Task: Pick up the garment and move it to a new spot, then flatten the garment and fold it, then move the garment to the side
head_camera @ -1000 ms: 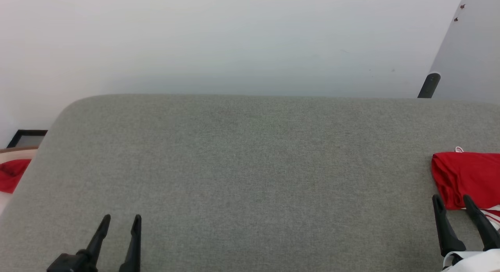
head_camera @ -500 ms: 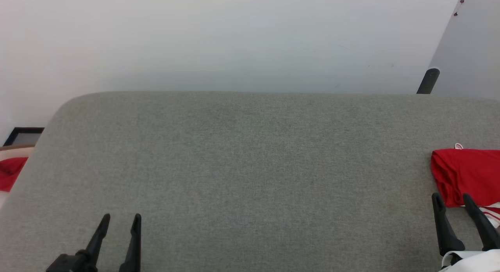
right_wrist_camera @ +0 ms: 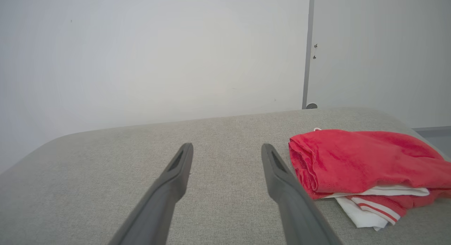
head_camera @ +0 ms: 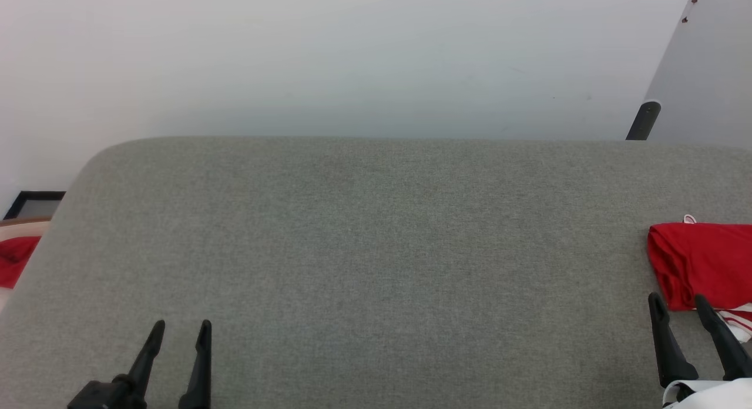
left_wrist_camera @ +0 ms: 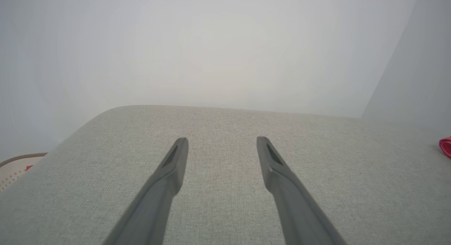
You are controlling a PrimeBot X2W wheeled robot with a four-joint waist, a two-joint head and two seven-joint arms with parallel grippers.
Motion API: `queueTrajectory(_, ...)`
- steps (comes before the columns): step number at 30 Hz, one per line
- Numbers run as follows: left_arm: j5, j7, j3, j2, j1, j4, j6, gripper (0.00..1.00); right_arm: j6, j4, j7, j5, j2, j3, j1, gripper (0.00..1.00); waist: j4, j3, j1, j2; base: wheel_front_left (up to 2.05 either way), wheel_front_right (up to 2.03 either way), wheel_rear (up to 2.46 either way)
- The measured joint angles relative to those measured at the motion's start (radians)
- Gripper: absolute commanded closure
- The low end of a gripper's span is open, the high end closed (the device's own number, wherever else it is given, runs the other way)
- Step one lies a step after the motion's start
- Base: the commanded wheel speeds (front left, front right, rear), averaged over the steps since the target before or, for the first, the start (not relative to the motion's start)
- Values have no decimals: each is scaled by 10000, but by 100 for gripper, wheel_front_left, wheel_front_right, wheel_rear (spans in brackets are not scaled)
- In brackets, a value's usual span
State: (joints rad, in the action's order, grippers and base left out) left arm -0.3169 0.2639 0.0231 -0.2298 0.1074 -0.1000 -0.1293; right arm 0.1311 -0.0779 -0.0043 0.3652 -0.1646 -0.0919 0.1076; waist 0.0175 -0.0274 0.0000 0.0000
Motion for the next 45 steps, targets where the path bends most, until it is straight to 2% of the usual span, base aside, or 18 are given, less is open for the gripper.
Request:
queueTrajectory(3, 2, 0, 4, 0, -2, -19, 0, 0, 0, 6, -31, 33, -2, 19, -1, 0, -20, 8, 0, 0, 0, 0, 0)
queueTrajectory(4, 2, 0, -4, -4, -2, -21, 0, 100, 0, 6, -42, 42, -2, 27, -1, 100, -28, 12, 0, 0, 0, 0, 0)
queueTrajectory(11, -63, -27, -153, 337, 257, -585, 2, 100, 0, 621, -15, 84, 238, 77, 184, 100, -39, 22, 0, 0, 0, 0, 0)
queueTrajectory(29, -3035, -884, 36, 658, -156, -800, 4, 100, 0, 1231, 240, 2905, 445, 27, -210, 100, -58, 63, 0, 0, 0, 0, 0)
queueTrajectory(45, -5212, -1499, 209, 888, -596, -953, 4, 100, 0, 1682, 460, 5022, 587, -12, -599, 100, -76, 99, 0, 0, 0, 0, 0)
